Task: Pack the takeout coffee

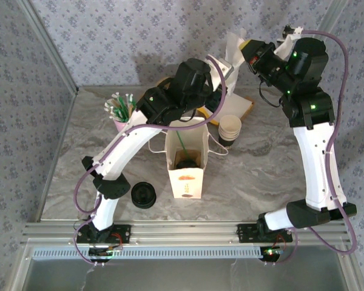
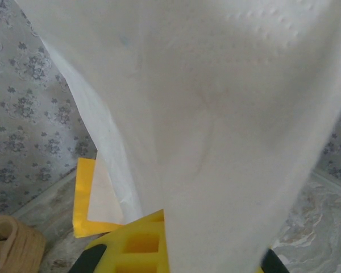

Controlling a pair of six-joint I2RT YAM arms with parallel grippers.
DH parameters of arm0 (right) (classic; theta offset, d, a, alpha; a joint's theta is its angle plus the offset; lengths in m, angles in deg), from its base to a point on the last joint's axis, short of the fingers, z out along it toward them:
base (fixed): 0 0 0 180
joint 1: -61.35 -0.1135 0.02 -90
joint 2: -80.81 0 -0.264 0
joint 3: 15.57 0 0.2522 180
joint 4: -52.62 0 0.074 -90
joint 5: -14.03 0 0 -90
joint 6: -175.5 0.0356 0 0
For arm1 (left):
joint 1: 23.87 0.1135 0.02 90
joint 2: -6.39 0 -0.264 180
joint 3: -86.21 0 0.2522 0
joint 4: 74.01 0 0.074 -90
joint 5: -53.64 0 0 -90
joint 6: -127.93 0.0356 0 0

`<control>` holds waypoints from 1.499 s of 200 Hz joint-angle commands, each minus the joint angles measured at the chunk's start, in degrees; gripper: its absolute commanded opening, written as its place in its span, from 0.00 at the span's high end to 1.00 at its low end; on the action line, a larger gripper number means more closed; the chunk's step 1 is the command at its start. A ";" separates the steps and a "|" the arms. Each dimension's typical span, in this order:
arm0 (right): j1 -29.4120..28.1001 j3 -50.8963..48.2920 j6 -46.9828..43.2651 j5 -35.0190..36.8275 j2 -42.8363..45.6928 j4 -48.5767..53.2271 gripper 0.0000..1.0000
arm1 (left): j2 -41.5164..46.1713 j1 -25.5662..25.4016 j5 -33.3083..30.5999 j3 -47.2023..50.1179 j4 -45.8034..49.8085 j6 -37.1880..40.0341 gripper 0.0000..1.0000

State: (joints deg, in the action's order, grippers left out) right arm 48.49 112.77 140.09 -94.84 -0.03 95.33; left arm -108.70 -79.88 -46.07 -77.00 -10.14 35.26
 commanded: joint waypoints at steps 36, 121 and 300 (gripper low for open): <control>1.78 -0.75 -1.92 0.49 2.83 1.24 0.99 | 1.77 -0.15 0.92 -1.64 0.09 0.70 1.00; 8.29 0.37 -7.15 -2.51 5.43 2.56 0.53 | 7.42 -0.15 -1.11 1.50 7.81 5.55 1.00; 13.40 -11.16 -15.39 -18.59 9.92 5.89 0.39 | 15.63 -0.15 -29.59 5.96 5.44 21.00 1.00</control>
State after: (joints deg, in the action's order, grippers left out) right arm 62.39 105.56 126.34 -111.41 7.05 100.65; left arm -94.49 -80.14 -66.46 -69.59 -4.66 55.04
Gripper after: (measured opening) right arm 0.614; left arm 0.051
